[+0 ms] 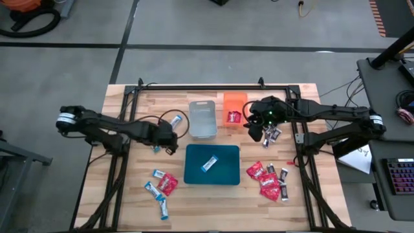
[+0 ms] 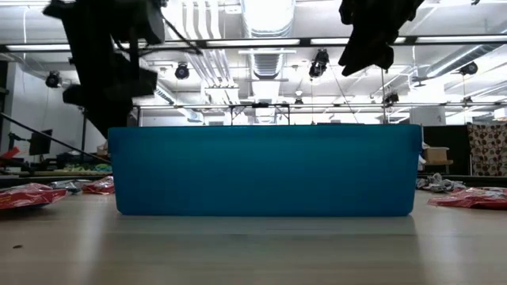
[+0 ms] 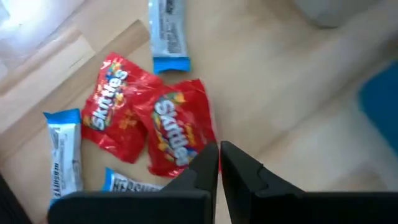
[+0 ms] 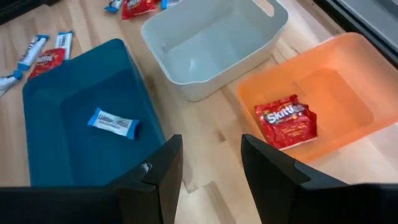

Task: Sort candy
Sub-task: Put the red chocolate into the orange bin

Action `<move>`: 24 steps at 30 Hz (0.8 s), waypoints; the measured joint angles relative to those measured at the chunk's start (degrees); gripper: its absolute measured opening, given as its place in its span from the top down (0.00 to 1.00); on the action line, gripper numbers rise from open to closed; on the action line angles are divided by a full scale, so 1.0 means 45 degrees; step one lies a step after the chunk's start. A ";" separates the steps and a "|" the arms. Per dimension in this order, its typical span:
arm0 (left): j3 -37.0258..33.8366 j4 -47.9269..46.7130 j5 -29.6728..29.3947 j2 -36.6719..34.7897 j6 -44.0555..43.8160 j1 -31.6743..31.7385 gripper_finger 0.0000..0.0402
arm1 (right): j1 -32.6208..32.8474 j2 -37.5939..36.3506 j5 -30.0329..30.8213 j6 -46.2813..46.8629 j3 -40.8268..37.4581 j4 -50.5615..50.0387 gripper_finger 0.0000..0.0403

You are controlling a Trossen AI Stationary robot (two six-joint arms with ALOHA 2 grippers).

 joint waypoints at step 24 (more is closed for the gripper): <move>-0.0492 0.1515 -0.1512 0.3075 0.0399 0.0339 0.52 | -0.0005 0.0015 0.0374 0.0467 -0.0267 -0.0083 0.61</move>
